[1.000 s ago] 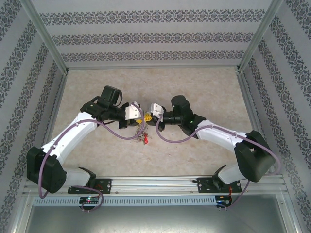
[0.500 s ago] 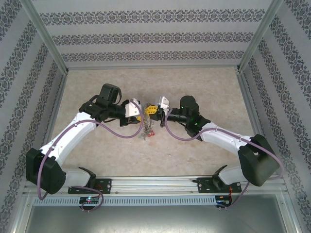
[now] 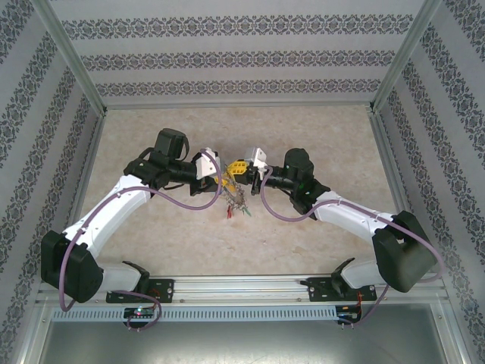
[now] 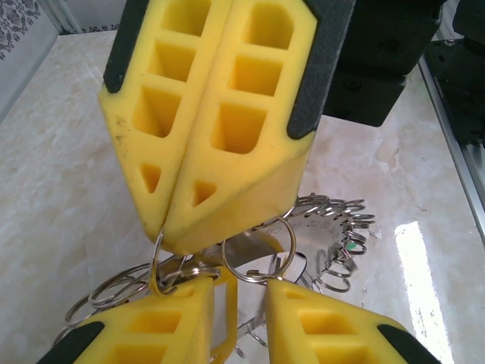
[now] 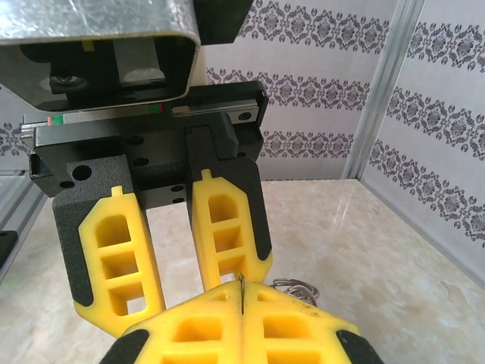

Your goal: Put the keys on the keyring

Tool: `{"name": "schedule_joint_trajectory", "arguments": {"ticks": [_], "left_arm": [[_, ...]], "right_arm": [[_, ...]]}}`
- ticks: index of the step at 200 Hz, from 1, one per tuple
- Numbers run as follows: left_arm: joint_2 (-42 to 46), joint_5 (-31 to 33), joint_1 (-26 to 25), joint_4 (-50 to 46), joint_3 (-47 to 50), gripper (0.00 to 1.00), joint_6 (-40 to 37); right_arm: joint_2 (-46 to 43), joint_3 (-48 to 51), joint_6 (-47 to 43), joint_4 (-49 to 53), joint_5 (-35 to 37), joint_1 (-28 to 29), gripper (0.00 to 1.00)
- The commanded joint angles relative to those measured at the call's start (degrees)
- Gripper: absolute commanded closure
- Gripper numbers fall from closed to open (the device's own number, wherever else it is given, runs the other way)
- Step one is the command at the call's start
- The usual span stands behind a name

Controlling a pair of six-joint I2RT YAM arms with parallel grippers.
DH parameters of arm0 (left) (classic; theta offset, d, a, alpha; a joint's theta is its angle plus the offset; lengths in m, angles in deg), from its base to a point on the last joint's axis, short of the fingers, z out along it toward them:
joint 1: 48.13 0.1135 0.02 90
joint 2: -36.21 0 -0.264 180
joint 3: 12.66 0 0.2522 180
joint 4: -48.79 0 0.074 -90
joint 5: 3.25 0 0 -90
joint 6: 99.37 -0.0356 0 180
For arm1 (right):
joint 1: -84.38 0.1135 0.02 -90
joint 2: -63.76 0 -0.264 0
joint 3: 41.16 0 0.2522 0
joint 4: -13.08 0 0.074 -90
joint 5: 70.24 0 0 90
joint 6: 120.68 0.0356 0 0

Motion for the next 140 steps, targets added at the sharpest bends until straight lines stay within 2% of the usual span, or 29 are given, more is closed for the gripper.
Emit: {"name": "schedule_joint_trajectory", "arguments": {"ticks": [1,32,71,103,125,140], "left_arm": [[2.0,-1.4,1.4,3.0,1.4,0.75,2.9],[3.9,-1.4,2.9,4.3,3.0,0.75,4.5],[4.9,-0.6,3.6,2.4,3.5,0.76,3.3],[5.7,-1.2,4.6,2.3,4.5,0.75,3.6],[5.7,-1.9,4.7,3.5,5.2,0.72,5.3],[5.9,-3.0,4.8,5.9,6.9,0.65,7.8]], "right_arm": [[-1.8,0.1,1.2,-4.9,-2.7,-0.1,1.0],[-2.3,-0.2,-1.1,-2.3,-3.5,-0.1,1.0],[-4.1,-1.0,-10.0,9.1,-2.9,0.1,1.0],[-4.6,-0.7,-11.6,11.8,-2.4,-0.1,1.0],[-4.6,-1.0,-12.2,13.2,-2.6,0.0,1.0],[-4.5,-1.3,-12.3,13.3,-2.8,0.0,1.0]]}}
